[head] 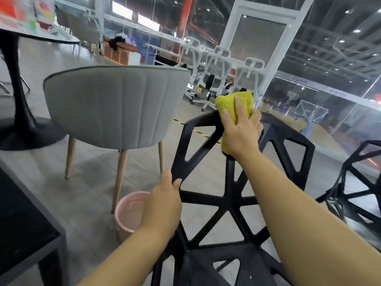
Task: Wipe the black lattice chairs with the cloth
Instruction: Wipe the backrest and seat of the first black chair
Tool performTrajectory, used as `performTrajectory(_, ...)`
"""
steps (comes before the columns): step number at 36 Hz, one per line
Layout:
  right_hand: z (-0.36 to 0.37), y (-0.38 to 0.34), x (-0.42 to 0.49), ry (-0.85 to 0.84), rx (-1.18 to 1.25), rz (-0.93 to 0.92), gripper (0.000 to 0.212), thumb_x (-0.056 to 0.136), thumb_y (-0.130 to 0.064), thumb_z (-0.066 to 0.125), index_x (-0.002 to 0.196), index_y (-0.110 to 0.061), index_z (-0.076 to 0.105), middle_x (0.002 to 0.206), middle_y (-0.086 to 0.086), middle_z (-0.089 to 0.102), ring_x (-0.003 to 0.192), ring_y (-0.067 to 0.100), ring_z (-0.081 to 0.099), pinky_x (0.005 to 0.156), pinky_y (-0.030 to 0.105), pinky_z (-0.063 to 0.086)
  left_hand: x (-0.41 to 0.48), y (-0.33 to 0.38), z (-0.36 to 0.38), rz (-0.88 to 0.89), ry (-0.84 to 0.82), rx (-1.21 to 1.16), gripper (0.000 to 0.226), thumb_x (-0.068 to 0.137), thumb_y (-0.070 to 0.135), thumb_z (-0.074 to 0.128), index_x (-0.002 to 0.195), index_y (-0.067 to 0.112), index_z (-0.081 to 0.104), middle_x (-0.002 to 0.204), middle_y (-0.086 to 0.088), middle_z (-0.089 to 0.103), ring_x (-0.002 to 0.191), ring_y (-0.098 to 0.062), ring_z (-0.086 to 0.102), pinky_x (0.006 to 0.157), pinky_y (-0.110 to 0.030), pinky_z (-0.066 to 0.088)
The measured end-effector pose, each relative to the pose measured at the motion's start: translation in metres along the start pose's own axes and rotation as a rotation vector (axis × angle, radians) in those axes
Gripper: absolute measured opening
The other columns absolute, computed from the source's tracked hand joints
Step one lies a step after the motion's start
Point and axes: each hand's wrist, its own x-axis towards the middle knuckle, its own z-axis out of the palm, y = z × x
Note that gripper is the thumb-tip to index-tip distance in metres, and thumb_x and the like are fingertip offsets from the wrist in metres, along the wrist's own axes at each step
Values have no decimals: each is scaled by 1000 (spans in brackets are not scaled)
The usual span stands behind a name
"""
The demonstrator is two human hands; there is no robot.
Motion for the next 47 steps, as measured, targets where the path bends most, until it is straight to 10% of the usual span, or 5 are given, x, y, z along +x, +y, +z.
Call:
performTrajectory(9,24,-16,-40,-60,-54,-446,52,83,-62,32,132,-48,19,135,3,18,116,19,24,99,36,15,0,3,-7,-20,-63,-94,10,101,28,28,95,19,27,75,4,39,70,-18,40,63,-26,30)
performTrajectory(18,14,-10,3,180,88,238,48,98,-40,40,142,-30,23,136,14,21,124,36,30,98,41,29,3,-6,1,62,-65,-58,17,101,35,28,93,20,26,60,7,41,47,-7,37,37,-22,28)
performTrajectory(30,12,-7,-30,18,-139,-402,56,96,-41,46,145,-24,27,130,11,27,105,27,43,82,32,36,4,-7,4,50,-57,-183,17,101,33,29,92,18,29,65,2,46,55,-15,43,43,-27,27)
performTrajectory(41,-23,6,0,45,-279,-150,46,99,-38,38,139,-17,28,127,16,34,92,42,54,68,37,37,8,7,-13,-56,-105,-182,31,98,42,34,109,14,44,94,-7,60,92,-30,56,80,-40,47)
performTrajectory(47,-46,22,10,128,-271,-175,47,98,-39,41,138,-15,29,125,18,36,94,39,52,68,36,38,40,60,-44,129,111,-224,19,96,21,44,115,18,45,106,-1,55,96,-22,50,75,-29,34)
